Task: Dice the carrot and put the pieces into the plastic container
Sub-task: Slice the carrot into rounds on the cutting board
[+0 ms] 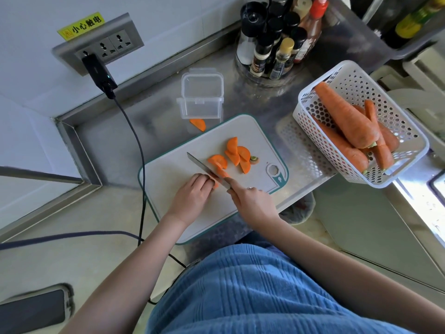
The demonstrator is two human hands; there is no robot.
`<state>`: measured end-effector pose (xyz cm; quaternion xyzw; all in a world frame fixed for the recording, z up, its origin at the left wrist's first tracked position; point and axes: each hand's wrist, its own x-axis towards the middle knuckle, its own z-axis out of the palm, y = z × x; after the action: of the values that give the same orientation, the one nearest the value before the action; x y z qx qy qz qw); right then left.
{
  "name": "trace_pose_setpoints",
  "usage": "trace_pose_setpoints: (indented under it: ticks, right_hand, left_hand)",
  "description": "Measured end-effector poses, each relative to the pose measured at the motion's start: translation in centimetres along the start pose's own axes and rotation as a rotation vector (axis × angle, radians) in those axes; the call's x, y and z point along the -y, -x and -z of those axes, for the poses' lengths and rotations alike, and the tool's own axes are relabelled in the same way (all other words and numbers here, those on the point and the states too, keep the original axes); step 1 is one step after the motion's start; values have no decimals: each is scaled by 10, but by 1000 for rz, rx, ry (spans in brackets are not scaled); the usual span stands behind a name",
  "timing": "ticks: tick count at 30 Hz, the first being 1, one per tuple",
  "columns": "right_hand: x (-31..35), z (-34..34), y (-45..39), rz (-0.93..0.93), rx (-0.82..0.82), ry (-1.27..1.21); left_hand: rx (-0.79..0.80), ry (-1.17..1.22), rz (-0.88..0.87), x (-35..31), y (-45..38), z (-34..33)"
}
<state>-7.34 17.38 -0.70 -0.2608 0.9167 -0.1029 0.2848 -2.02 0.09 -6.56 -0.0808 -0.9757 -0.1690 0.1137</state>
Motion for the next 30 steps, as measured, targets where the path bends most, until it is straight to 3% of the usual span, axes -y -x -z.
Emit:
trace_pose_setpoints:
  ticks: [10, 30]
  right_hand:
    - [13, -5, 0, -56, -25, -111]
    - [16, -29, -5, -27, 38, 113]
  left_hand:
    - [22, 33, 19, -3, 7, 3]
    - [6, 45, -9, 3, 9, -3]
